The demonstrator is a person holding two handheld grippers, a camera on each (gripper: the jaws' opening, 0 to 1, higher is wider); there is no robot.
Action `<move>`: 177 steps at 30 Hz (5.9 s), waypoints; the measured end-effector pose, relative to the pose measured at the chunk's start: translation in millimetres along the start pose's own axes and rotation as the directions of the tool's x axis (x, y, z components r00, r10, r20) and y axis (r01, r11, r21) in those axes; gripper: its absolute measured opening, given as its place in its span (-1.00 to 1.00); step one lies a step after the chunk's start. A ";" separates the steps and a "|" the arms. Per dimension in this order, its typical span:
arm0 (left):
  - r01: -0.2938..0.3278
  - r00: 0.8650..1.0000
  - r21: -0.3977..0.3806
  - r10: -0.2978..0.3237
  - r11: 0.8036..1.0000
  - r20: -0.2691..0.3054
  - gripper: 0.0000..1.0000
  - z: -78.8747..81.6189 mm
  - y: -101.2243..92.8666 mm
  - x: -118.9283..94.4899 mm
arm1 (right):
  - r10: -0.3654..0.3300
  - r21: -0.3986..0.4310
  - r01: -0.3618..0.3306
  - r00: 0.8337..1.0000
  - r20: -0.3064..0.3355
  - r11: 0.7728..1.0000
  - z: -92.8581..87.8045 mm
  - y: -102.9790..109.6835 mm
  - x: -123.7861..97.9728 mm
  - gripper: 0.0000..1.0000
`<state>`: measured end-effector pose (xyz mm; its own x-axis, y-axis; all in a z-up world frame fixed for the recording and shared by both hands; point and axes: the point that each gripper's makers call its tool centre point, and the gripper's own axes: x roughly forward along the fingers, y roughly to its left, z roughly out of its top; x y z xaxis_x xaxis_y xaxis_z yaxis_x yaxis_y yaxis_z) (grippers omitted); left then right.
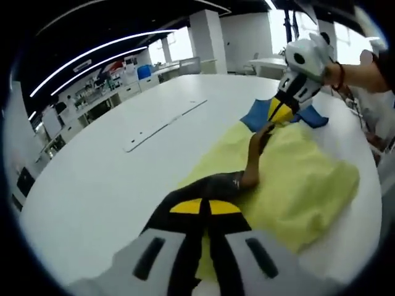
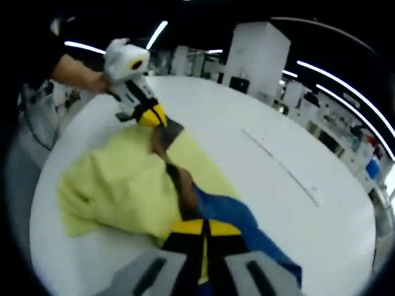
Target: Fold the garment on the visible template until the final outline fits inside the template.
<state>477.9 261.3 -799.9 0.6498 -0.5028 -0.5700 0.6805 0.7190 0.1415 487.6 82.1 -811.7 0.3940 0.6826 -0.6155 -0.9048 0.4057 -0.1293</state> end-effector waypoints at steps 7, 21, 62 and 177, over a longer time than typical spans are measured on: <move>-0.061 0.995 -0.121 0.070 0.991 0.072 -1.00 25.4 19.7 2.2 | -0.072 0.113 0.064 0.995 0.066 0.991 23.9 -19.3 -3.2 -1.00; -0.170 0.976 -0.271 0.201 0.947 0.090 -1.00 26.7 68.8 36.0 | -0.273 0.321 0.244 0.961 0.048 0.915 30.3 -74.6 25.1 -1.00; -0.121 0.971 -0.253 0.167 0.960 0.169 0.98 27.5 38.0 -36.6 | -0.152 0.437 0.125 0.988 0.027 0.891 23.0 -24.9 -33.4 0.98; -0.090 0.992 -0.278 0.110 0.956 0.055 0.60 -49.6 -82.7 -152.6 | -0.611 0.595 0.618 0.750 -0.252 0.514 -161.8 -69.6 -238.7 -1.00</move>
<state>305.6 302.4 -764.8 0.7381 -0.4466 -0.5056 0.4981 0.8663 -0.0381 430.4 -207.3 -781.5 0.8079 0.1113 -0.5787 -0.1256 0.9920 0.0153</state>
